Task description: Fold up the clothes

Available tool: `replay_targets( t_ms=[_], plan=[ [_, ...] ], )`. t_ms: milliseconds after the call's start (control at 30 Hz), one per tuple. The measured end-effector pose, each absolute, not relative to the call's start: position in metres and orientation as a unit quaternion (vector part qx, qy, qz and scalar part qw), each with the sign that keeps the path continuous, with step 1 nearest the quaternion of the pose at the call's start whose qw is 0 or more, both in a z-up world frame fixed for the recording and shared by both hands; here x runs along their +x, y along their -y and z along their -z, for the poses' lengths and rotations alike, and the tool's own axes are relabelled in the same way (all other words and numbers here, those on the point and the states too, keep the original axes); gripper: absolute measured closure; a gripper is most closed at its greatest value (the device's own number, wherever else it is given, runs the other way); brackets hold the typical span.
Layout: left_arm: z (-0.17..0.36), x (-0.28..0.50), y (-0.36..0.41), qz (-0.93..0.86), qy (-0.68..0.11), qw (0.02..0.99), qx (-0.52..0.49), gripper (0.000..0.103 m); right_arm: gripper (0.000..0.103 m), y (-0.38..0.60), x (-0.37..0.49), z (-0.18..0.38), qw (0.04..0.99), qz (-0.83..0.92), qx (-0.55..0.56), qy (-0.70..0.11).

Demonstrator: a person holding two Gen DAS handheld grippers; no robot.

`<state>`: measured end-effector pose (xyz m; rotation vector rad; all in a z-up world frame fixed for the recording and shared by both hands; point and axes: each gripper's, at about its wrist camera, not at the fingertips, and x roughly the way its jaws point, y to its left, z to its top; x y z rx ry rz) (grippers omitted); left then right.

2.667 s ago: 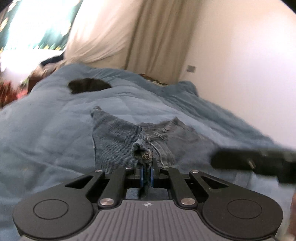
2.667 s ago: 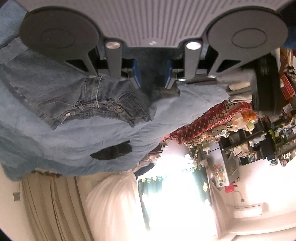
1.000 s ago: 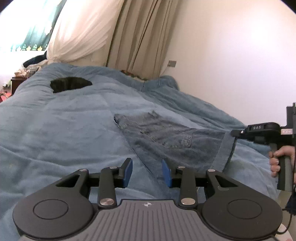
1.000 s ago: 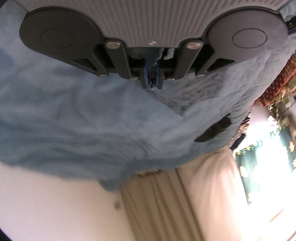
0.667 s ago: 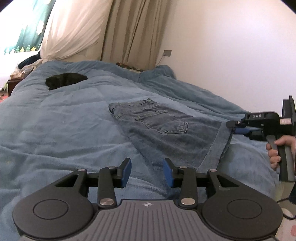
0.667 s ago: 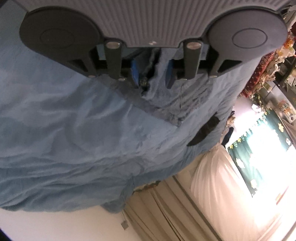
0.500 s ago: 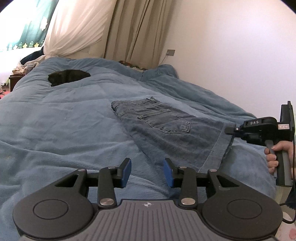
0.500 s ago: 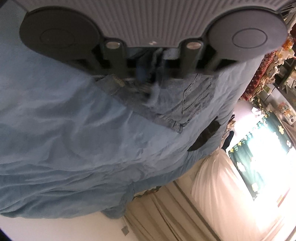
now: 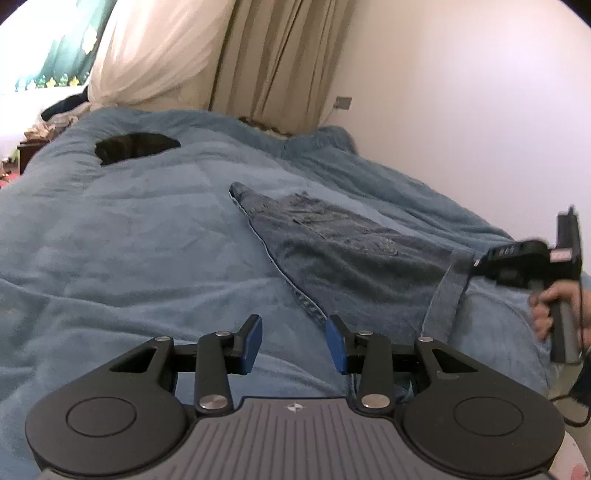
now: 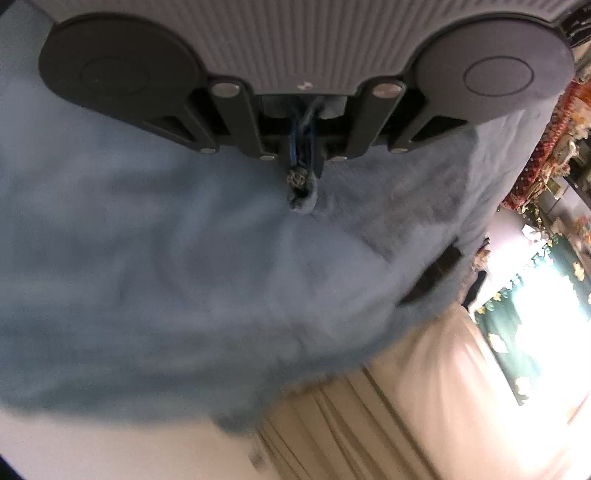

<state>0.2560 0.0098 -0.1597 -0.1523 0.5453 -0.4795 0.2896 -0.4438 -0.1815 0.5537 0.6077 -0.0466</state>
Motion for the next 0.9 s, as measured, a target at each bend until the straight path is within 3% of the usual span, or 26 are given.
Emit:
replay_targets(
  t_ms=[133,200,300,600,700,733,767,800,900],
  plan=[
    [0.16,0.261,-0.008,0.271,-0.288,0.914,-0.093,0.065,0.085,0.455,0.284,0.196,0.909,0.024,0.306,-0.281],
    [0.161,0.267,-0.005,0.295,-0.304,0.899,-0.114,0.063,0.075,0.458,0.284,0.197,0.911,0.027,0.3,-0.282],
    [0.165,0.28,0.001,0.314,-0.334,0.877,-0.143,0.056,0.071,0.464,0.285,0.199,0.911,0.027,0.297,-0.285],
    [0.197,0.324,0.035,0.348,-0.444,0.813,-0.144,0.05,0.055,0.484,0.31,0.213,0.894,0.002,0.319,-0.315],
    [0.207,0.334,0.039,0.357,-0.468,0.793,-0.158,0.053,0.056,0.483,0.321,0.217,0.889,-0.022,0.32,-0.328],
    [0.208,0.335,0.04,0.362,-0.47,0.789,-0.161,0.069,0.059,0.483,0.325,0.219,0.887,-0.027,0.319,-0.332],
    [0.208,0.336,0.042,0.372,-0.471,0.783,-0.163,0.077,0.067,0.482,0.328,0.219,0.887,-0.03,0.316,-0.335],
    [0.207,0.334,0.044,0.376,-0.469,0.783,-0.161,0.083,0.083,0.48,0.33,0.218,0.888,-0.03,0.313,-0.335],
    [0.196,0.322,0.045,0.377,-0.451,0.797,-0.136,0.089,0.091,0.474,0.326,0.21,0.897,-0.025,0.299,-0.325]
  ],
)
